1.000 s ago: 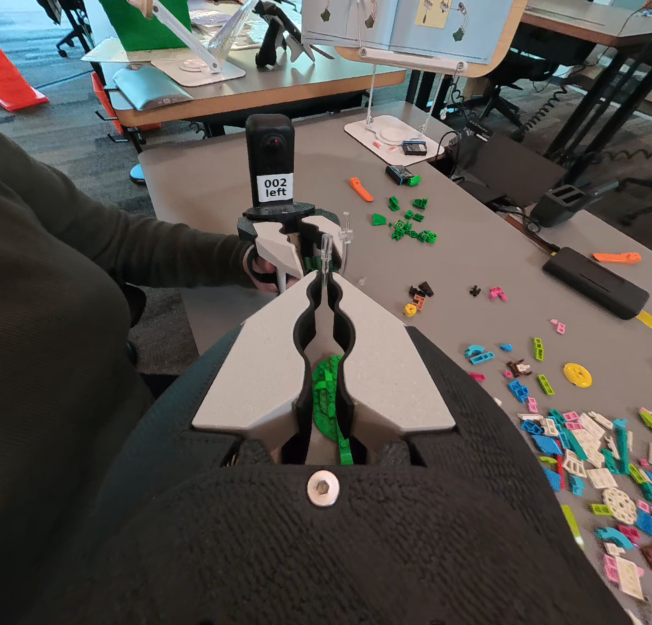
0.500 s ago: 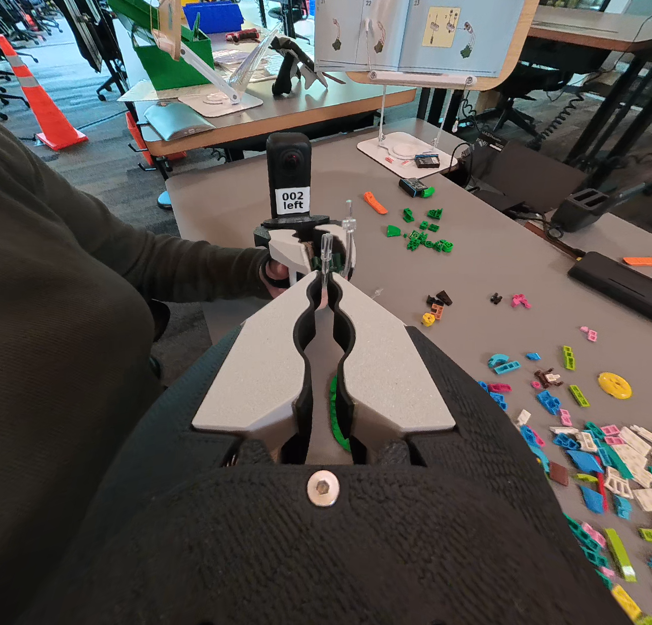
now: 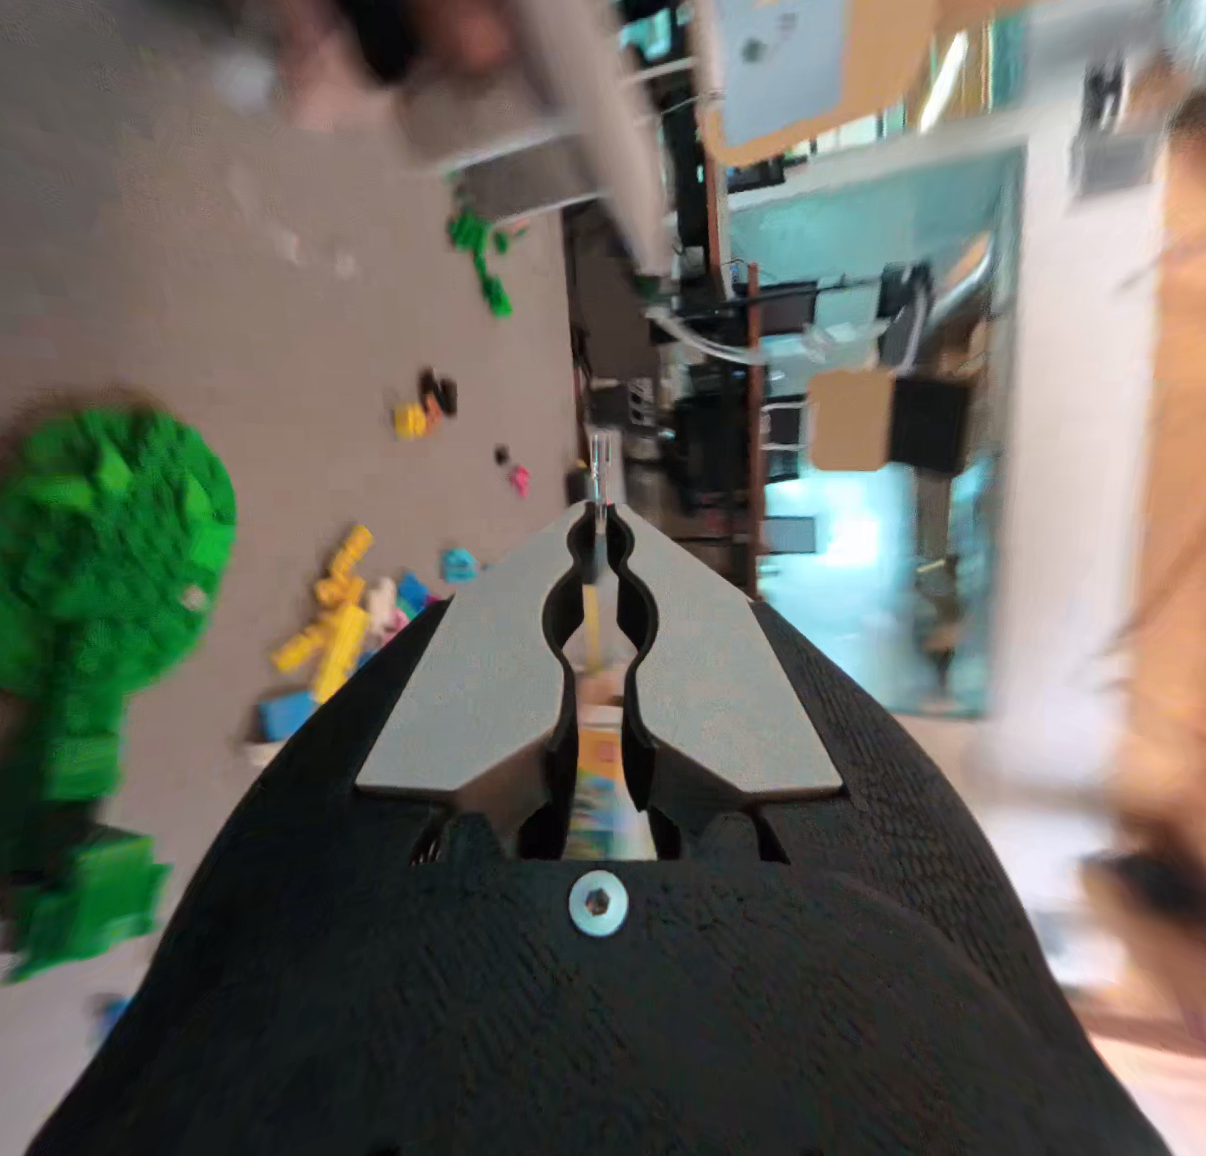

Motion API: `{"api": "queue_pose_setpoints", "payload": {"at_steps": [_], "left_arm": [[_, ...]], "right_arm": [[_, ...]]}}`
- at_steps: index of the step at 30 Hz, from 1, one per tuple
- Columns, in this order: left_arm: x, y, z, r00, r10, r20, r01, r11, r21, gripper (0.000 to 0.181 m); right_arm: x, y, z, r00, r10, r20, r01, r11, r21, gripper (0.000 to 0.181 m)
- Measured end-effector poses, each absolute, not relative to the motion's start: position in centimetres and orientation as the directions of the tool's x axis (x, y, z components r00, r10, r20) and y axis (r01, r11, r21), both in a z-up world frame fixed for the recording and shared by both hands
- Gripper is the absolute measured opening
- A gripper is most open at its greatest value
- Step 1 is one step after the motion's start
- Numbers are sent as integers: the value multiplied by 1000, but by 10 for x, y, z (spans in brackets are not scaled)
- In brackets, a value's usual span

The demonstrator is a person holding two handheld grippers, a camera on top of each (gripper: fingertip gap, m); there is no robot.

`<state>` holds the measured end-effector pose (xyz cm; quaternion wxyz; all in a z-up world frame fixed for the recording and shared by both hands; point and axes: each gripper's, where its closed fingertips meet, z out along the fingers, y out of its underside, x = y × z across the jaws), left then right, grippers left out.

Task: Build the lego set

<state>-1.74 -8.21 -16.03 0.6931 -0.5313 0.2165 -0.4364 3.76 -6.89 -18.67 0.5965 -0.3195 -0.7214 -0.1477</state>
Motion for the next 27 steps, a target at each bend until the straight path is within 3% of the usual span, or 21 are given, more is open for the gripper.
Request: {"api": "queue_pose_setpoints", "payload": {"at_steps": [2,6,8,12,14,17,19,21,23,25,27], "left_arm": [[-39,-70,-168,613,-773,162,335,69,-940,23],[-78,-51,-186,730,-661,171,285,67,-956,23],[-88,-46,-193,741,-640,203,300,45,-953,23],[-84,-46,-195,714,-656,243,337,17,-942,23],[-77,-48,-195,700,-671,244,339,11,-941,23],[-69,-49,-198,685,-687,244,334,-2,-943,23],[-65,-49,-199,676,-696,243,331,-8,-944,23],[-63,-50,-199,673,-701,235,326,-4,-945,22],[-61,-51,-198,672,-704,228,323,2,-947,23],[-61,-52,-197,671,-707,224,323,7,-946,23],[-63,-51,-198,676,-703,221,320,10,-947,23]], "right_arm": [[15,-76,-218,-306,56,950,587,797,142,2],[-19,-76,-269,-482,-62,874,442,844,304,2],[-24,-69,-285,-537,-80,840,394,857,333,2],[-17,-73,-315,-644,13,765,326,909,259,4],[-9,-75,-323,-690,52,722,310,923,230,17],[4,-73,-318,-690,210,693,378,921,97,33],[13,-70,-313,-661,376,649,465,885,-39,33],[18,-67,-311,-553,646,526,625,739,-251,29],[13,-64,-307,-342,885,317,763,458,-456,27],[7,-65,-306,-179,979,94,811,202,-549,25],[2,-60,-307,-135,990,39,813,133,-567,24]]}}
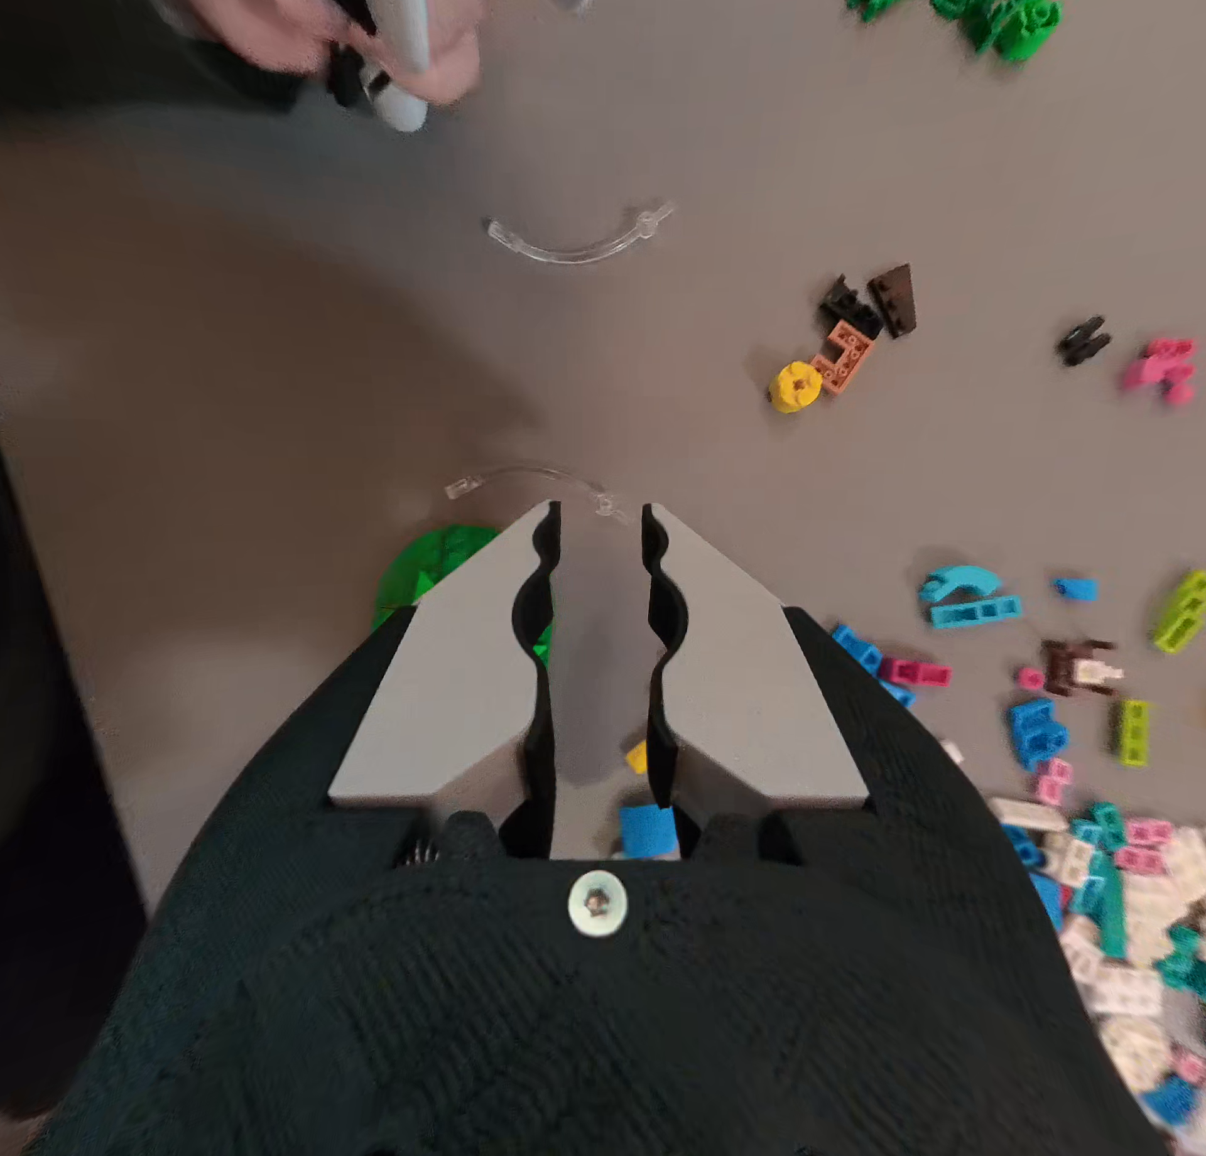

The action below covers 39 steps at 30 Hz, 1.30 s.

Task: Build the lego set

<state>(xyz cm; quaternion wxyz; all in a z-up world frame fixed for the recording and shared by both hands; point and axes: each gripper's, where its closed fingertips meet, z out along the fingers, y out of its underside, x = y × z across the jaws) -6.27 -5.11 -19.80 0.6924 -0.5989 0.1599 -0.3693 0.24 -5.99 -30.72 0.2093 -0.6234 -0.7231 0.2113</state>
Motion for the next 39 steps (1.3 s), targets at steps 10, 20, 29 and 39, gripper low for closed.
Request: {"api": "queue_pose_setpoints", "payload": {"at_steps": [10,20,29,39], "left_arm": [[-65,-51,-198,682,-701,208,308,18,-951,23],[-77,-44,-202,761,-629,161,242,44,-969,23],[-75,-40,-212,844,-535,-38,23,107,-994,23],[-76,-38,-215,856,-514,-59,-9,100,-995,23]], "right_arm": [[0,-57,-339,-363,930,60,807,346,-478,20],[9,-50,-340,-109,988,-113,910,53,-411,7],[29,-21,-327,238,939,-248,907,-306,-289,6],[38,17,-262,-191,883,429,927,306,-218,6]]}}
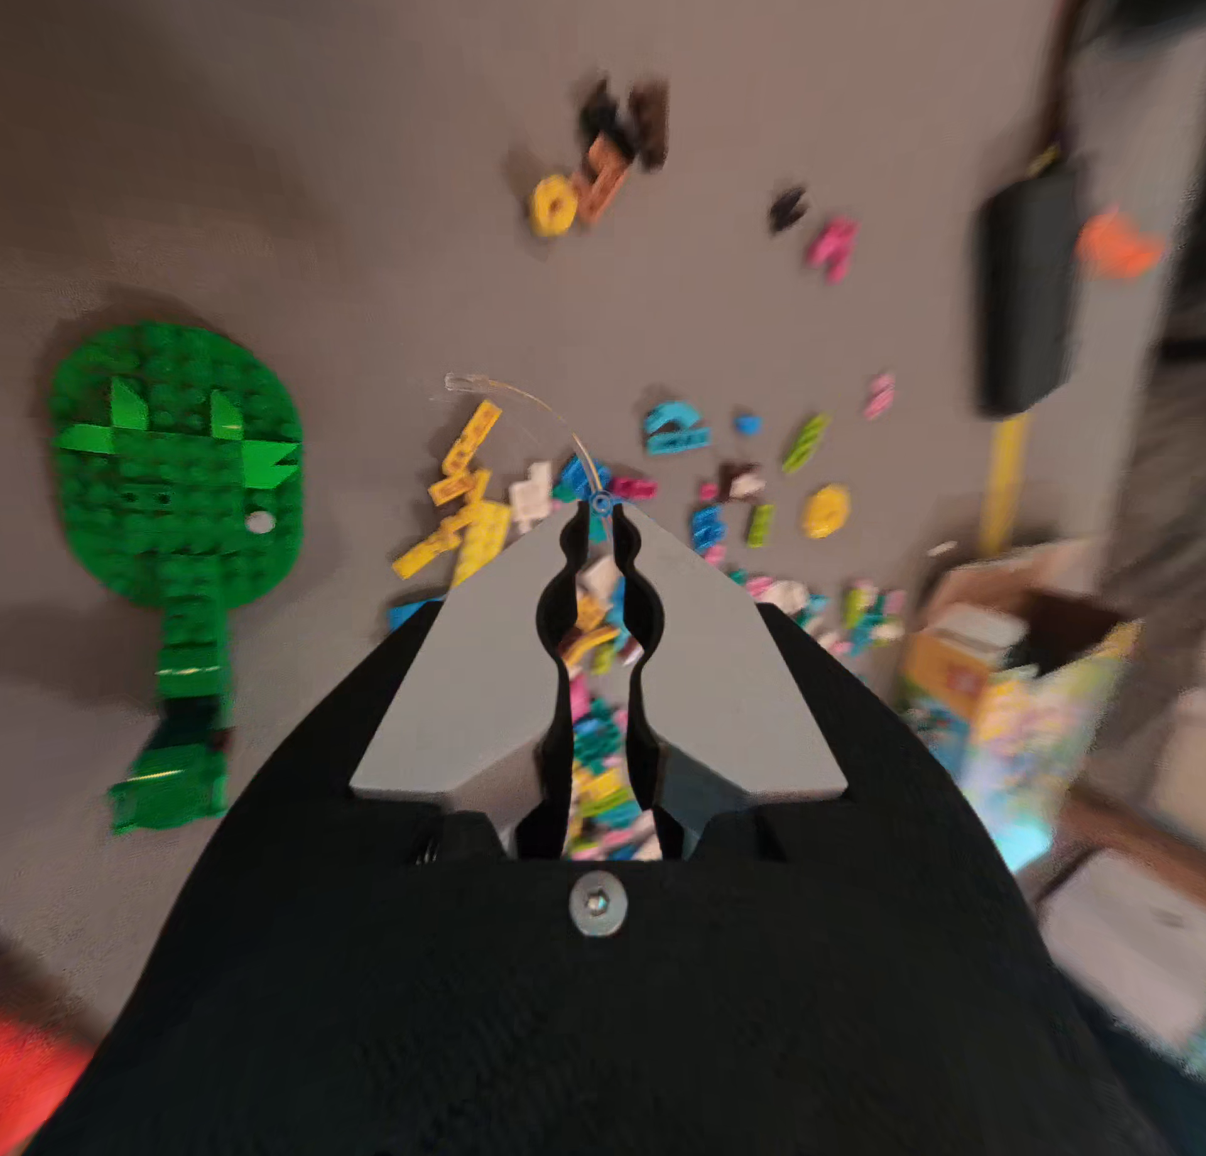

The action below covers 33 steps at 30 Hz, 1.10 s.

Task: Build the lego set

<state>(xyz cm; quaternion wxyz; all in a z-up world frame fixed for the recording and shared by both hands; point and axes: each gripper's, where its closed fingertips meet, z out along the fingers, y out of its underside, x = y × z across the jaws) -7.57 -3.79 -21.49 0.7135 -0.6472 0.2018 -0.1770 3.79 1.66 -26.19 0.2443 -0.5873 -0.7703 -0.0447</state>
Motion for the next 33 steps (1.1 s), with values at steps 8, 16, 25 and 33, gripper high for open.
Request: {"api": "queue_pose_setpoints", "payload": {"at_steps": [8,16,25,33], "left_arm": [[-65,-40,-215,802,-586,113,146,9,-989,23],[-81,-31,-226,901,-422,-96,-83,51,-995,23],[-115,-28,-214,953,-233,-194,-170,121,-978,23],[-126,-29,-210,964,-196,-178,-154,134,-979,23]], "right_arm": [[17,7,-174,-161,475,865,713,662,-230,6],[67,-21,-278,142,988,58,971,-128,-204,6],[115,-7,-299,90,996,-25,912,-73,403,6],[216,15,-256,-26,998,57,616,-29,787,6]]}}
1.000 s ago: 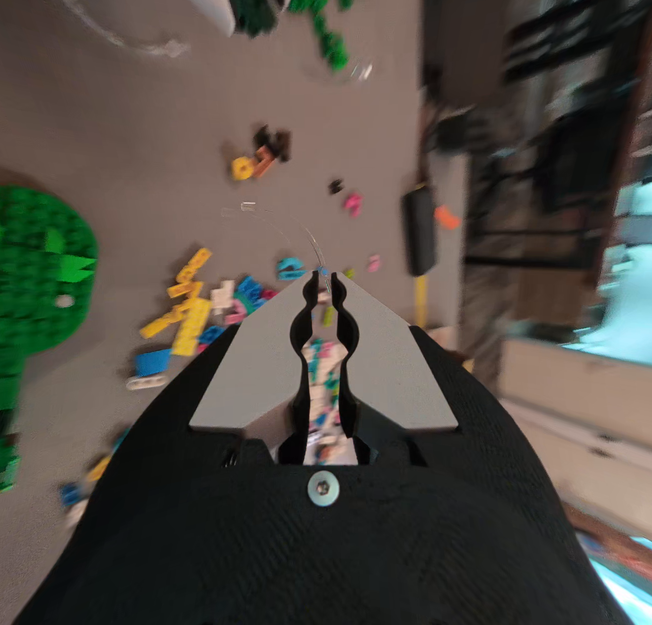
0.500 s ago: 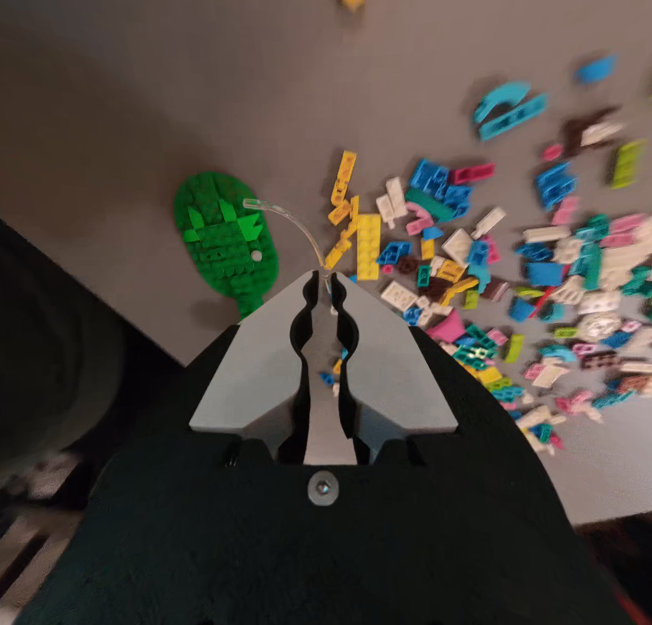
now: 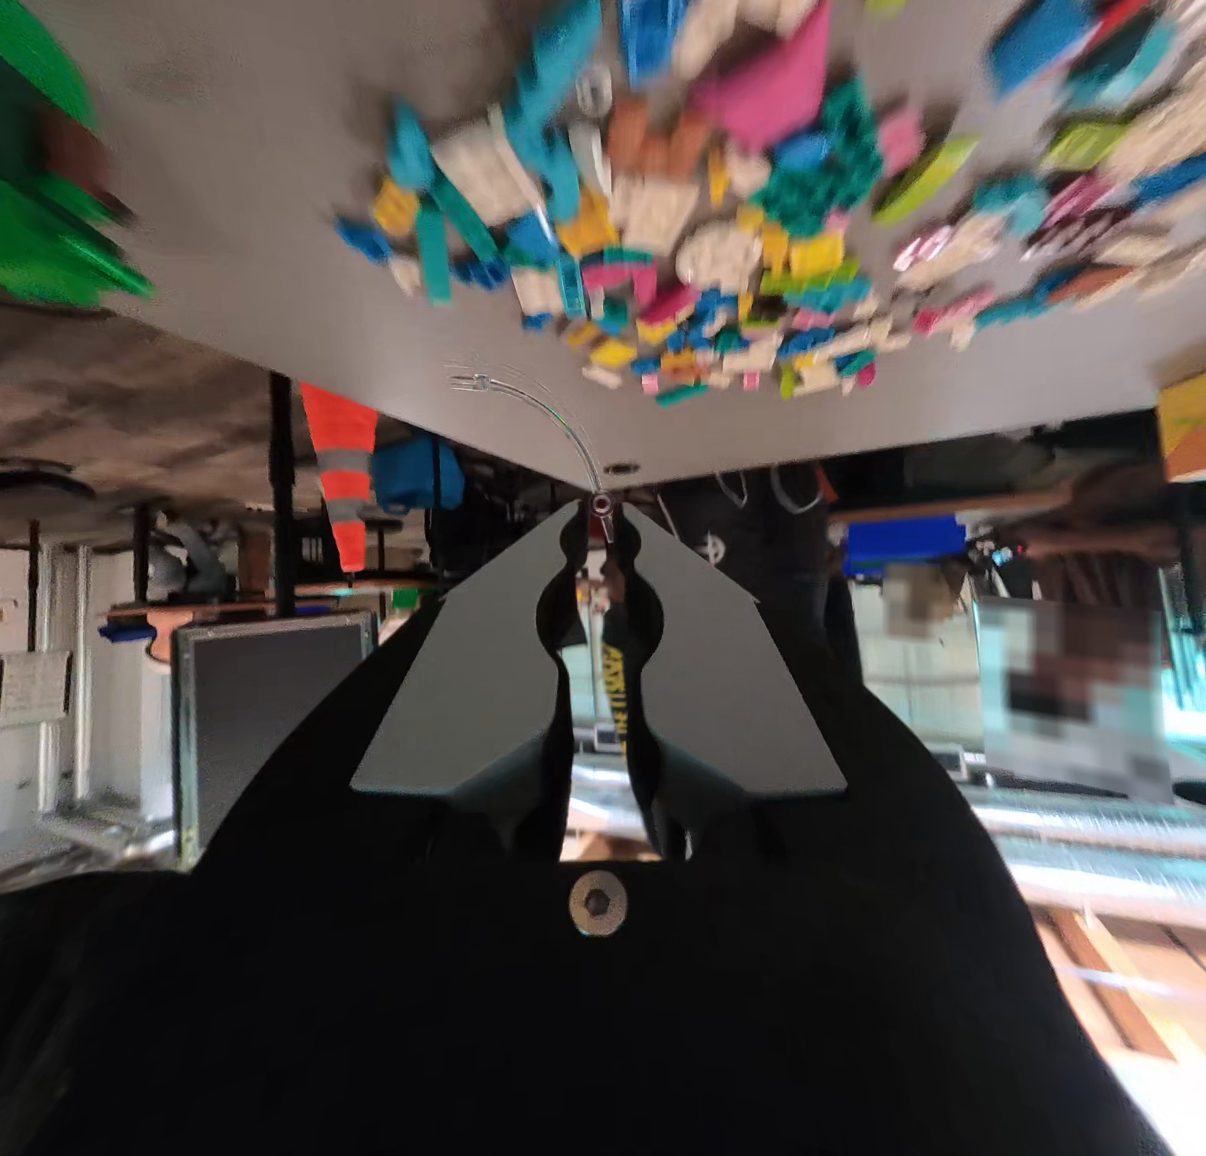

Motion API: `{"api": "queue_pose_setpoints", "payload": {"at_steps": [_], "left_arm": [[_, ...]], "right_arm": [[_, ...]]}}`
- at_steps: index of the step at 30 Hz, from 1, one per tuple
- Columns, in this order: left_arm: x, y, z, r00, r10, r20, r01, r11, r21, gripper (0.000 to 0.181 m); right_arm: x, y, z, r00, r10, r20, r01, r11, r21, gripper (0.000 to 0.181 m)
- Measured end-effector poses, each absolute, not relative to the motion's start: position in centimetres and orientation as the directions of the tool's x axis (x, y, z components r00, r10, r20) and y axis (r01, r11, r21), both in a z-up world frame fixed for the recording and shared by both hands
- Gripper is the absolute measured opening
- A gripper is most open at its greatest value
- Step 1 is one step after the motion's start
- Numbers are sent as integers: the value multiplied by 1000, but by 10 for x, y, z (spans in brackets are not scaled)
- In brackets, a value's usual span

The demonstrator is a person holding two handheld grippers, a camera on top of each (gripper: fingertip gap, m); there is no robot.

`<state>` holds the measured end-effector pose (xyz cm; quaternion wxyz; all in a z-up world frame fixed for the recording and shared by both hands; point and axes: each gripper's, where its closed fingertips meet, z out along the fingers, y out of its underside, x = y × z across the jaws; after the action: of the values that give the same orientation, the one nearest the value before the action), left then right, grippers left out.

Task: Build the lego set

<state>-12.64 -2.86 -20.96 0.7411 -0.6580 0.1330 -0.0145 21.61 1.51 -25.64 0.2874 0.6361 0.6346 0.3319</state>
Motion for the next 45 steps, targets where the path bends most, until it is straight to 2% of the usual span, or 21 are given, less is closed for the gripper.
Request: {"api": "queue_pose_setpoints", "payload": {"at_steps": [5,8,12,16,20,26,29,33,35,37,39,40,45], "left_arm": [[-121,-30,-208,960,-215,-178,-150,140,-979,23],[-117,-31,-206,956,-224,-188,-158,145,-977,23],[-112,-31,-207,950,-234,-206,-174,147,-974,23],[-101,-36,-201,942,-255,-219,-179,173,-969,23],[-93,-36,-205,924,-257,-282,-242,176,-954,23],[-89,-37,-205,918,-267,-292,-251,179,-951,23],[-88,-37,-206,918,-274,-286,-245,174,-954,23],[-83,-37,-208,912,-289,-291,-250,171,-953,23],[-82,-37,-209,910,-292,-294,-252,172,-952,23],[-81,-37,-209,910,-295,-292,-251,171,-953,23],[-81,-37,-209,911,-300,-283,-241,172,-955,23],[-81,-37,-209,912,-302,-278,-235,171,-957,23],[-73,-38,-211,903,-329,-276,-228,178,-957,23]], "right_arm": [[328,23,-244,-29,996,87,317,-73,946,6],[380,25,-252,-37,996,83,207,-74,976,6],[407,14,-277,36,996,81,269,-88,959,6],[394,13,-288,21,993,113,344,-113,932,6],[360,10,-307,60,990,129,502,-142,853,7],[337,8,-324,143,978,154,603,-209,769,9],[324,10,-331,217,959,183,672,-283,684,13],[311,8,-332,316,931,181,760,-363,539,32],[302,10,-322,369,912,179,819,-410,402,33],[291,11,-308,468,873,138,853,-487,187,31],[289,9,-296,592,805,38,806,-592,-31,28],[294,7,-295,648,762,-14,757,-646,-101,26],[330,-3,-323,808,556,-192,509,-825,-247,20]]}}
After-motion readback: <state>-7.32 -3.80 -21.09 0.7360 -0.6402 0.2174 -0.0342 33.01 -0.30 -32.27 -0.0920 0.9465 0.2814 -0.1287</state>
